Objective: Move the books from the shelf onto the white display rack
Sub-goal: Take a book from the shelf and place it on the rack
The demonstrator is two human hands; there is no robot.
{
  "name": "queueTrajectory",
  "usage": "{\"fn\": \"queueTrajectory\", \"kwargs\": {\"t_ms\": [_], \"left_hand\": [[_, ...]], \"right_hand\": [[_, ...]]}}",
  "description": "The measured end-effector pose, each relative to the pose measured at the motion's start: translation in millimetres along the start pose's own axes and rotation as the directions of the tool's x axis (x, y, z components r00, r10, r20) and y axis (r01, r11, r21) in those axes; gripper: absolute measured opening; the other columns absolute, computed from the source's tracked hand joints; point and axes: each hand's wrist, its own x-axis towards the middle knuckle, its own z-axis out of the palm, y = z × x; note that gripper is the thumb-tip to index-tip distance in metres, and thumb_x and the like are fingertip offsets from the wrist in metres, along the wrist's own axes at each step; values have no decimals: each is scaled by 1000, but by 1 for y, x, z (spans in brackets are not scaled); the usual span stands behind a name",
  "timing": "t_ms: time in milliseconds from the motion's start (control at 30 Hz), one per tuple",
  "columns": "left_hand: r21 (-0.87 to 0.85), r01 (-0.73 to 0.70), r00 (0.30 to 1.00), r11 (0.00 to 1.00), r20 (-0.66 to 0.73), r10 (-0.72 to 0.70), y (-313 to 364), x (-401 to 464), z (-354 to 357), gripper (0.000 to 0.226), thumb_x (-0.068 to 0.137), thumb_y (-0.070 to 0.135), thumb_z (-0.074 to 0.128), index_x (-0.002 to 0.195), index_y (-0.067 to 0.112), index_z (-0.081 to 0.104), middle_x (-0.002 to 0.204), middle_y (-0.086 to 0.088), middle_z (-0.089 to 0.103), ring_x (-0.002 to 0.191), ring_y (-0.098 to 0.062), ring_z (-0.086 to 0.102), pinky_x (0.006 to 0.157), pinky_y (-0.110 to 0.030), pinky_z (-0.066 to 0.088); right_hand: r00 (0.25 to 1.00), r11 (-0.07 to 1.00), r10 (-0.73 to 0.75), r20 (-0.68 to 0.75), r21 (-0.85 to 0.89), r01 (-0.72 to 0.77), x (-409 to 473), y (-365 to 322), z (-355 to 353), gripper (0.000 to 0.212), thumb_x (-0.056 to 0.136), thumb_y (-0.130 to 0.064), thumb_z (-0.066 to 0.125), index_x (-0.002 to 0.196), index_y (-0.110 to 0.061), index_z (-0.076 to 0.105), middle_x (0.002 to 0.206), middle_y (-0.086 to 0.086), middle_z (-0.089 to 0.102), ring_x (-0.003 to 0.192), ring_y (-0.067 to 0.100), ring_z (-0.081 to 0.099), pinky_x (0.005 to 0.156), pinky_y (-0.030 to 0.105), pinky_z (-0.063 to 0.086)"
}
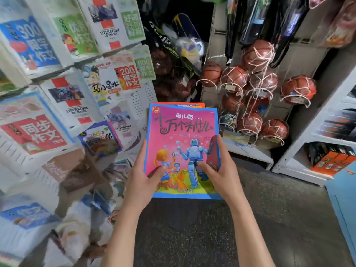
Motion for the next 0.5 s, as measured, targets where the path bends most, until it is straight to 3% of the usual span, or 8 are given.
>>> {"fn": "queueTrajectory", "kwargs": {"t_ms": [133, 267, 367, 500], "left_hand": [[-15, 8, 997, 1000, -74, -9, 5, 63, 44, 78, 92, 17, 69, 152, 46, 28, 140, 26, 52, 120, 8, 54, 92, -25, 53], [-85, 56, 988, 995, -139, -68, -1, 111, 79, 75, 93, 4, 65, 144, 45, 29, 136, 12, 56, 113, 11, 57, 70, -10, 52], [-116, 71, 982, 991, -167, -90, -11, 146, 92, 74, 92, -2, 64, 142, 42, 31, 136, 12, 54, 111, 15, 56, 70, -7, 51], [-114, 91, 967, 989, -228, -115, -46, 193, 103, 76, 92, 3, 67, 148, 40, 31, 143, 14, 51, 121, 10, 53, 83, -12, 52]], "right_hand": [[997, 1000, -20, 78, 21, 18, 89, 22, -22, 83, 90, -14, 72, 135, -58, 17, 131, -43, 33, 113, -29, 40, 81, 0, 41], [985, 998, -2, 171, 55, -7, 161, 50, -27, 87, 90, -14, 72, 152, -43, 17, 134, -38, 37, 114, -27, 42, 82, 1, 42], [975, 996, 15, 220, 78, -33, 205, 69, -19, 90, 90, -15, 72, 155, -40, 16, 140, -33, 40, 122, -16, 46, 88, 5, 45], [955, 993, 10, 296, 113, -45, 266, 90, 0, 92, 90, -13, 71, 153, -45, 12, 125, -50, 40, 118, -15, 50, 90, 12, 48]]}}
